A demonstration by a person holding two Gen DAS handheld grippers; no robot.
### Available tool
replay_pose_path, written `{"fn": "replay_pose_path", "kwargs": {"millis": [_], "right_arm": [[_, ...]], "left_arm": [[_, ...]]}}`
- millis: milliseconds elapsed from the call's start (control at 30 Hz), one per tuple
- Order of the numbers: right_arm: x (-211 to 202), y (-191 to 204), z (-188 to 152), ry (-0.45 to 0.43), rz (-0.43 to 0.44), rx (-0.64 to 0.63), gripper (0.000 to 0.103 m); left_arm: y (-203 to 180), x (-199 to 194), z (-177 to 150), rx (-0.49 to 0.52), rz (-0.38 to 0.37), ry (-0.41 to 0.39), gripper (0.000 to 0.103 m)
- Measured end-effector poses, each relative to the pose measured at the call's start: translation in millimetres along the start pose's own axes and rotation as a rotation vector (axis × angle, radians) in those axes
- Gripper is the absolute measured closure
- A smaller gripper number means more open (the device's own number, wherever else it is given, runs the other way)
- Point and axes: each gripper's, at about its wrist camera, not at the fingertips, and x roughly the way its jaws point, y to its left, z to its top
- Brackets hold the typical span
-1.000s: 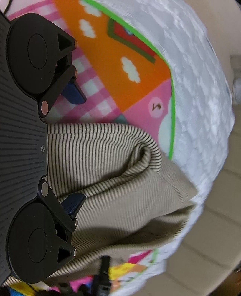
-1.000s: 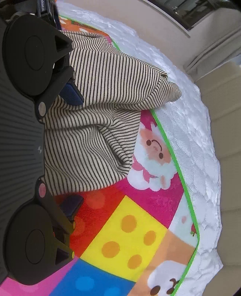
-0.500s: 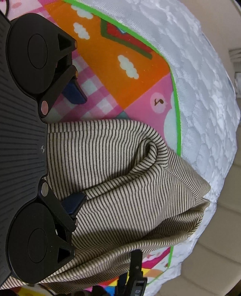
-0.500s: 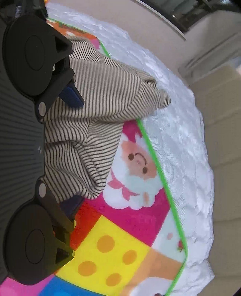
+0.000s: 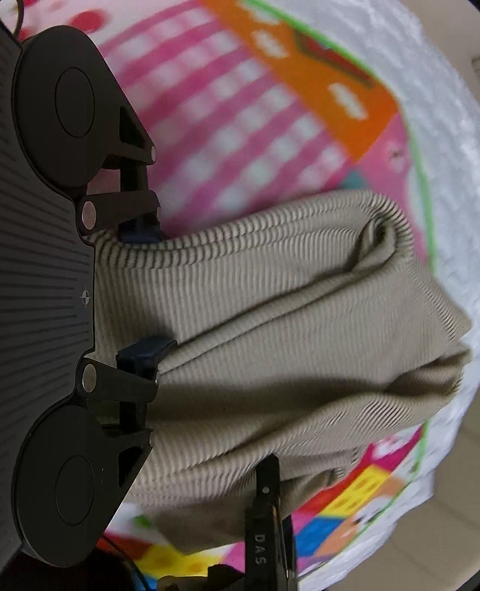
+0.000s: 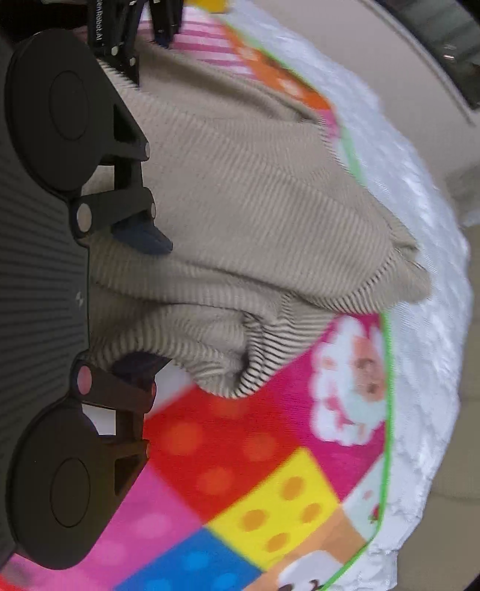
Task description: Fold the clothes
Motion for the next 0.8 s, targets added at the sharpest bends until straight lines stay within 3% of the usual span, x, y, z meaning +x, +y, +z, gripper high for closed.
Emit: {"fn": "replay_pose_path", "kwargs": {"millis": [167,233,300,333,467,667,800], "right_arm": [[-22,5,-39,0.074,-0.014,-0.039,0.047],[-36,9,-51,0.048,0.004,-0.066,0.047],[-50,13,-63,0.022,0.022,-0.092,0.046],[-57,15,-69,0.01,0.032,-0.105,0.046],[-86,24,-94,-0.042,0.069,-0.158,0.046],[-128,38,-130,-0.113,0.123,-0.248,0.042],[-136,78,-152,-0.031,0.13,-0.505,0.036]], "left_arm": [[-20,-12,-48,0.043,-0.061,0.085,0.051],[-25,-21,-58,0.076,-0.058,0.087,0.05],[-22,-37,-62,0.043,-0.077,0.051,0.049],[-16,-48,-62,0.002,-0.117,0.019,0.048],[4,-81,-65,-0.134,-0.307,-0.071,0.027],[-44,-93,-86,0.141,-0.247,-0.07,0.022],[-79,-94,-103,0.359,-0.16,-0.067,0.022]]}}
